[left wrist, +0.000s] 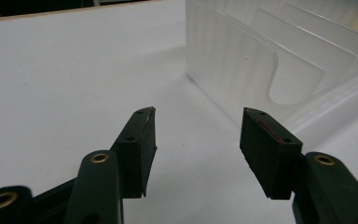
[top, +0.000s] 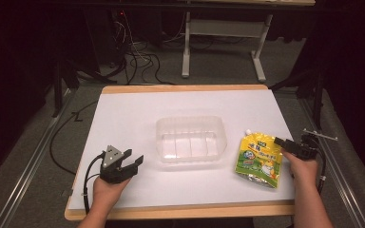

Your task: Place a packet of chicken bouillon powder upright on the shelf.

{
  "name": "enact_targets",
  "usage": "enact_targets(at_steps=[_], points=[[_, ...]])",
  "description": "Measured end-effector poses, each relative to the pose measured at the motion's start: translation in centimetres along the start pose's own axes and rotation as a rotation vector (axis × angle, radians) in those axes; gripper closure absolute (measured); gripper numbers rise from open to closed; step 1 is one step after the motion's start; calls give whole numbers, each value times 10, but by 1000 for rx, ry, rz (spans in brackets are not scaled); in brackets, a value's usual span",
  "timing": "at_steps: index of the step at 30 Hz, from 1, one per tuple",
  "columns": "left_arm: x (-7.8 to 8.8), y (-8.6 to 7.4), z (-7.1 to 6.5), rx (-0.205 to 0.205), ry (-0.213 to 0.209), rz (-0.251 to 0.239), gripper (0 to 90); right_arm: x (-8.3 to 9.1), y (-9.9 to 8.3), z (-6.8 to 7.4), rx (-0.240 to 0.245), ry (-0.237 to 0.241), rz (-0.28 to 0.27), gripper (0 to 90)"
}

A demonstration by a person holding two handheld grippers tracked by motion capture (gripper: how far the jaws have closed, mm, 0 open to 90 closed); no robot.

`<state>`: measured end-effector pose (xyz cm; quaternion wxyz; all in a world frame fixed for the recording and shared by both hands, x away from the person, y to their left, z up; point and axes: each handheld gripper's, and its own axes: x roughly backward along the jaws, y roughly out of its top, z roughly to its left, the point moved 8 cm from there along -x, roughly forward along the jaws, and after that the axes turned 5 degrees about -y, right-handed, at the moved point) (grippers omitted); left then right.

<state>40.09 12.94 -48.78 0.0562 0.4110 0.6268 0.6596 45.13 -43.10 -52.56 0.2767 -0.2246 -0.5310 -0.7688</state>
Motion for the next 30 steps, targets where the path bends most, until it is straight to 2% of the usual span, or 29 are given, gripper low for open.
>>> enact_targets(at_steps=[3, 7, 10, 15, 18, 22, 29, 30], points=[[0, -1, -2, -9, -3, 7, 457, -1, 1, -1, -22, 23, 4, 432], [0, -1, -3, 1, -6, 8, 455, -1, 0, -1, -44, 65, 22, 500], [2, -3, -3, 4, -7, 12, 455, -1, -2, 1, -24, 85, 27, 534], [1, -3, -3, 8, -6, 12, 451, 5, -3, 3, -48, 141, 10, 605], [0, -3, -5, 16, -11, 15, 450, 7, -5, 4, -33, 170, 21, 631], [-1, -3, -9, -8, -15, 20, 448, 6, -7, 7, 1, 159, 41, 671], [3, -1, -8, -6, -15, 8, 446, 7, -10, 10, 44, 151, 44, 741], [4, -1, -9, -5, -15, 5, 446, 7, -10, 10, 43, 148, 50, 777]])
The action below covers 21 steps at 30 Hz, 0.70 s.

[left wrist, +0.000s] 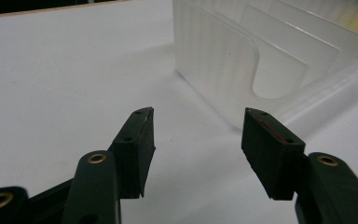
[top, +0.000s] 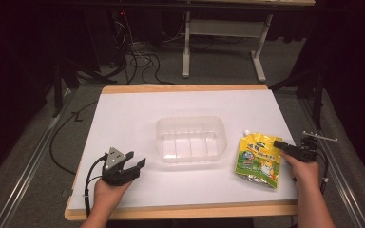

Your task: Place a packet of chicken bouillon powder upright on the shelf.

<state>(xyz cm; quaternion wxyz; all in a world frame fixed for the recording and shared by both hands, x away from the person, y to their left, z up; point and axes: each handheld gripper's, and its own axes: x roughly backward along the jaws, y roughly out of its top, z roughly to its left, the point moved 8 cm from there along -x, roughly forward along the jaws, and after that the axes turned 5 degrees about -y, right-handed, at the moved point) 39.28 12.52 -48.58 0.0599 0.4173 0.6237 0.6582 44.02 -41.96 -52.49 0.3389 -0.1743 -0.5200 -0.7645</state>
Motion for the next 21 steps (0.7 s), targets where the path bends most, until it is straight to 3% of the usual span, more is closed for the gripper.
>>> enact_targets(at_steps=[3, 7, 11, 21], points=[[1, 1, -1, -3, -2, -5, 446, 0, 0, 0, 21, -25, -3, 891], [1, 1, 0, -9, -3, -4, 444, 3, 0, 4, 69, -51, -34, 900], [2, 3, -2, -1, -7, -14, 445, 14, -2, 10, 67, -34, -69, 900], [1, 7, -5, -16, -21, -17, 445, 57, 8, 46, 131, 18, -197, 900]])
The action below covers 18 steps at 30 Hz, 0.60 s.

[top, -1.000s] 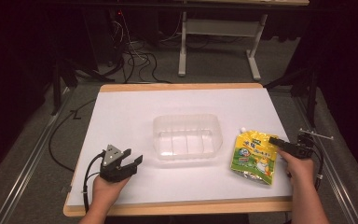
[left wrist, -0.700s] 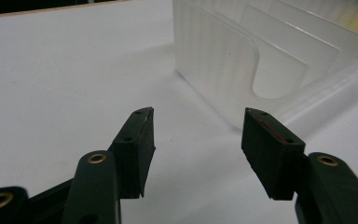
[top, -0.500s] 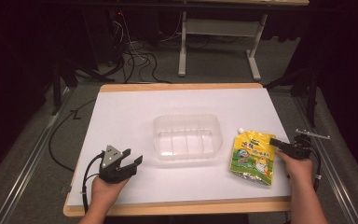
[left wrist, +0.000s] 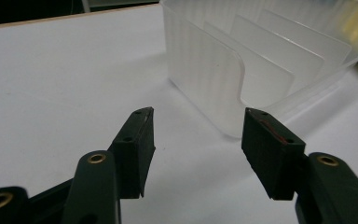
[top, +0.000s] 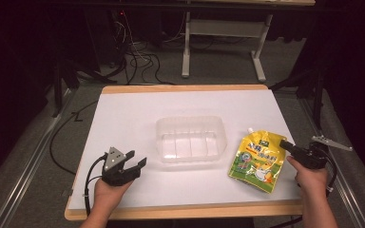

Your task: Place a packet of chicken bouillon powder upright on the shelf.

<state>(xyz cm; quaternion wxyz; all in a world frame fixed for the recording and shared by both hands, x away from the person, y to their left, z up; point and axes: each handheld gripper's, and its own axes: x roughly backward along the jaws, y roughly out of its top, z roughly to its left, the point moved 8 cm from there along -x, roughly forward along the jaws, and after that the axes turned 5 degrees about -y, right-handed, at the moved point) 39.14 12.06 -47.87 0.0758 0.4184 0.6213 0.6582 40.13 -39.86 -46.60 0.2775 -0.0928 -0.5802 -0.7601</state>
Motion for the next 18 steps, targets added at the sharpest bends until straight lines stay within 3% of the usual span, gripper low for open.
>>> enact_targets(at_steps=[4, 9, 15, 18], points=[[0, 1, 0, 2, -5, -5, 446, 14, 14, 20, -5, 51, -60, 900], [2, 3, 0, -8, -8, -9, 446, 28, 31, 52, 73, 84, -117, 900], [2, 2, 0, -6, -15, -9, 445, 36, 49, 89, 167, 86, -185, 900], [1, 2, 0, -8, -18, -7, 445, 34, 59, 100, 206, 64, -214, 900]])
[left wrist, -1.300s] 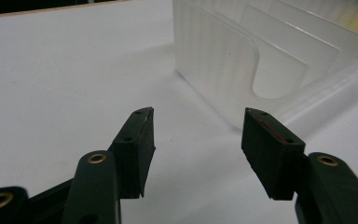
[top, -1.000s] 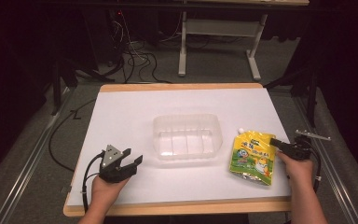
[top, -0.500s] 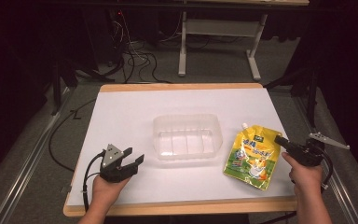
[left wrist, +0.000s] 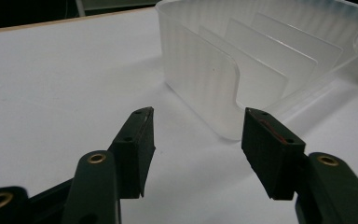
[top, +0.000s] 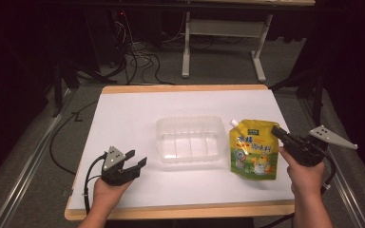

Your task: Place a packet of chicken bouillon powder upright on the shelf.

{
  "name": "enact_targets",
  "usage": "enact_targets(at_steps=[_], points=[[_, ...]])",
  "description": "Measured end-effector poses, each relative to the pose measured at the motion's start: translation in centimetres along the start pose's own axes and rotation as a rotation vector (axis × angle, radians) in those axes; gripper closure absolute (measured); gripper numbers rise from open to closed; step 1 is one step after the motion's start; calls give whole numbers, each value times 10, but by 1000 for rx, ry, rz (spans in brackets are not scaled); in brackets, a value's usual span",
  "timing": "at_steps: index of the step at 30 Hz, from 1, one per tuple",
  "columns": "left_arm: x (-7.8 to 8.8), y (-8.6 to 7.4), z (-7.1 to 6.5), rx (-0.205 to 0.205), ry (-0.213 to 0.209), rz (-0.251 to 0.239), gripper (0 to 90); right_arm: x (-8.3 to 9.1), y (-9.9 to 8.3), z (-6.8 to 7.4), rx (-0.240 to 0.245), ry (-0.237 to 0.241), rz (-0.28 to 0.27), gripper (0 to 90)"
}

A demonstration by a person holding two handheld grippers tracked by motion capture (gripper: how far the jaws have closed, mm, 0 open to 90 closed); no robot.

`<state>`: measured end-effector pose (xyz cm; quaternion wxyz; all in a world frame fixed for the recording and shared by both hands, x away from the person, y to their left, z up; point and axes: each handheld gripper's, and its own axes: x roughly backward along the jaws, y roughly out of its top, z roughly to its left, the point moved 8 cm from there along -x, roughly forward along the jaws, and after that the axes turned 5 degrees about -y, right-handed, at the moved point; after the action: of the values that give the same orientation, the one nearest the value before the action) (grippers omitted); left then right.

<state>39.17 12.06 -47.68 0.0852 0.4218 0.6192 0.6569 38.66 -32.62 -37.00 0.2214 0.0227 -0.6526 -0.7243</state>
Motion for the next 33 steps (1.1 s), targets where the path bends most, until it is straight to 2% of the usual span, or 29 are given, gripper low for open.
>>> enact_targets(at_steps=[5, 8, 9, 10, 12, 15, 18, 23, 25, 27, 29, 33], points=[[0, -1, 1, 18, -4, -3, 445, -17, 25, 0, 24, -30, -47, 900], [1, -1, 3, 21, 1, -5, 446, -24, 36, -4, 53, -60, -69, 900], [2, -1, 3, 22, -1, -6, 446, -25, 36, -6, 68, -85, -71, 900], [2, -1, 4, 23, 0, -7, 446, -25, 32, -9, 72, -105, -70, 900], [4, -1, 5, 23, 1, -7, 446, -23, 19, -15, 62, -99, -62, 900], [4, -2, 6, 22, 3, -4, 446, -5, 5, -17, 61, -109, -100, 900], [4, -2, 7, 26, 5, -6, 446, 8, -5, -17, 88, -121, -94, 898], [2, -1, 4, 24, -1, -6, 446, 23, -22, -23, 76, -152, -76, 846], [1, -1, 3, 26, 0, -3, 451, 26, -27, -25, 84, -161, -68, 808], [-1, 0, 2, 25, -1, -6, 454, 25, -33, -27, 100, -187, -37, 740], [-2, 0, 2, 16, 3, -4, 458, 21, -38, -27, 87, -180, -30, 698], [-4, 0, 2, 12, 18, 5, 484, 11, -48, -27, 70, -172, 22, 611]])
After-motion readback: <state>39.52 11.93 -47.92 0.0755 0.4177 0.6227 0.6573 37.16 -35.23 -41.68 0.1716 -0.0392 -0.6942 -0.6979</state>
